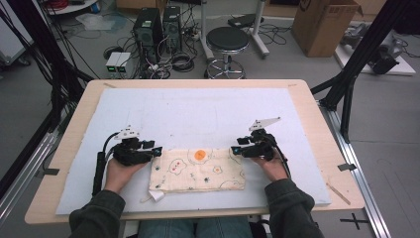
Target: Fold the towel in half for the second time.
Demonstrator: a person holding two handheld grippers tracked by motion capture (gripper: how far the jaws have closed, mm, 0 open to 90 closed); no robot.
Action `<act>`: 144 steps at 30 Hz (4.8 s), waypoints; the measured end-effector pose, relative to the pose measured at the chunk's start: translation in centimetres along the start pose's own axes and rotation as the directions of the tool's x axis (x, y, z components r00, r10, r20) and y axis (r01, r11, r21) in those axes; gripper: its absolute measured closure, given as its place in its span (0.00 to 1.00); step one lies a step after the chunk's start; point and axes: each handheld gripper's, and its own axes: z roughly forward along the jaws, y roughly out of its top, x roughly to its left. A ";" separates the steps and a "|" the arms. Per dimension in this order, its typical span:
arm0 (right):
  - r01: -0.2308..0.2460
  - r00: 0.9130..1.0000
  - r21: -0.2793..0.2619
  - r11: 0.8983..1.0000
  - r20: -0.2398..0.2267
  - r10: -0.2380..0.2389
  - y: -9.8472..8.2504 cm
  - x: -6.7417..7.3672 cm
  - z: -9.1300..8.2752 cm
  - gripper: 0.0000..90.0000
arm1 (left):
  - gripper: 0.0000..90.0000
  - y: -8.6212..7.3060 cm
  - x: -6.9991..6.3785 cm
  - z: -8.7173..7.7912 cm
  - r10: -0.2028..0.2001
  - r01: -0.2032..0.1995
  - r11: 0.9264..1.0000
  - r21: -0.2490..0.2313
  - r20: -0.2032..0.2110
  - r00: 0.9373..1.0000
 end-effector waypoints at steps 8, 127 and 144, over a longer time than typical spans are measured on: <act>-0.034 0.999 0.030 0.999 0.016 0.034 -0.3 -0.6 0.2 0.60 | 0.60 -0.2 0.5 1.0 -0.035 0.036 0.999 0.025 -0.011 0.999; -0.183 0.980 -0.008 0.983 -0.084 0.182 1.5 -5.4 1.5 0.94 | 0.95 2.6 2.0 2.8 -0.012 0.009 0.999 -0.047 -0.072 0.997; -0.133 0.988 -0.031 0.991 -0.090 0.129 1.9 -4.4 0.3 0.94 | 0.94 2.1 1.3 1.3 0.033 -0.037 0.995 -0.095 -0.044 0.998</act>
